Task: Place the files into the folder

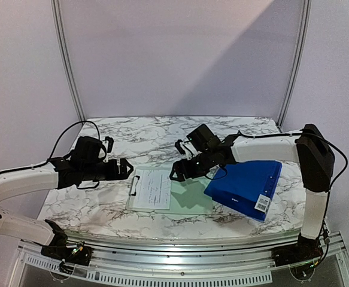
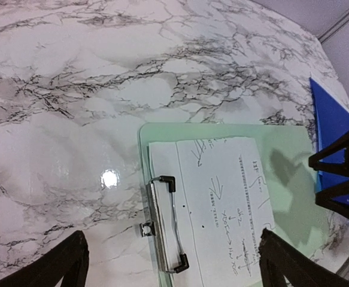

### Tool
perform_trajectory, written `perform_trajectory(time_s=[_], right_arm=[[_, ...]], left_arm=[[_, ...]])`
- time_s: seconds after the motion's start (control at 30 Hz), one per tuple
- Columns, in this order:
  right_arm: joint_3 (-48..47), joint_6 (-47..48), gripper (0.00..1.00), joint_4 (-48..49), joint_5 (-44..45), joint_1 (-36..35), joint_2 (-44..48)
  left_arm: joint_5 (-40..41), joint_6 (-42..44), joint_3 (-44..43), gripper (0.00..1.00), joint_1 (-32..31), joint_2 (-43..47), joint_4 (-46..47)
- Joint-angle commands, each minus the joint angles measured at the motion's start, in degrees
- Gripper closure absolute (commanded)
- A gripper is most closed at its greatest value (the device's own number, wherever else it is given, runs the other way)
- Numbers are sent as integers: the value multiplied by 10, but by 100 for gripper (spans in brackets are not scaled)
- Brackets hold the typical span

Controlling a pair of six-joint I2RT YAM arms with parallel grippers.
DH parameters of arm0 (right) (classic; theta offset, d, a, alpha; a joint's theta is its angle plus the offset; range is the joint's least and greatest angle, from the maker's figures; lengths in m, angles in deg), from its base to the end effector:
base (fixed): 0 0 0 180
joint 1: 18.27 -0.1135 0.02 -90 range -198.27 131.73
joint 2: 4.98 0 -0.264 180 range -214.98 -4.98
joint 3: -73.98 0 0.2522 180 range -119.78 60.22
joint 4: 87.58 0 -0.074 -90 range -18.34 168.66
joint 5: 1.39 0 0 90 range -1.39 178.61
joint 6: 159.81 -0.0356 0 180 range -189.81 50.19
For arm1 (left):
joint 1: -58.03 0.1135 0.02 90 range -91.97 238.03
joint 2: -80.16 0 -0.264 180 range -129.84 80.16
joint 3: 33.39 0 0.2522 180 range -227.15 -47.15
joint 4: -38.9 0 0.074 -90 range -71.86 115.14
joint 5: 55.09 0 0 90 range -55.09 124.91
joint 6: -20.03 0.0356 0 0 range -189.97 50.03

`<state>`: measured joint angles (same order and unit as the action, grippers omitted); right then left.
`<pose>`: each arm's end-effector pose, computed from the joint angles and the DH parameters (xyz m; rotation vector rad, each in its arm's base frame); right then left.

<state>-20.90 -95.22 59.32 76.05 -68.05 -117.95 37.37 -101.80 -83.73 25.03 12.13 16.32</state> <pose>0.2723 0.3340 0.1935 -0.6529 2.5420 0.7923 0.2064 -0.1322 0.2109 0.0006 2.3326 -0.5372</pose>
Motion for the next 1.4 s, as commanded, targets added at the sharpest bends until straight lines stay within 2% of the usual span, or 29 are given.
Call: perform_trajectory(time_s=[0.0,0.13,0.43,0.53,0.67,0.8,0.9,0.97,1.23,1.37], right_arm=[[1,39,28,-46,35,-44,39],[-10,36,36,-78,74,-85,36],[-8,6,57,-109,102,-179,14],[-7,2,61,-135,118,-203,5],[14,1,59,-185,187,-213,5],[55,1,52,-221,249,-211,31],[96,4,42,-224,249,-207,64],[140,6,40,-222,243,-199,91],[216,8,38,-247,268,-171,179],[226,17,39,-242,278,-158,181]], left_arm=[[18,20,-1,1,-1,8,1],[30,25,-11,1,-1,5,-1],[36,24,-7,1,-1,12,-3],[36,24,-2,1,-1,16,-2],[32,24,3,1,-1,22,-4],[27,23,13,1,-1,28,1],[21,24,17,1,-1,29,2],[20,24,20,1,-1,30,3],[19,25,21,2,-1,33,7],[14,24,17,2,-1,28,11]])
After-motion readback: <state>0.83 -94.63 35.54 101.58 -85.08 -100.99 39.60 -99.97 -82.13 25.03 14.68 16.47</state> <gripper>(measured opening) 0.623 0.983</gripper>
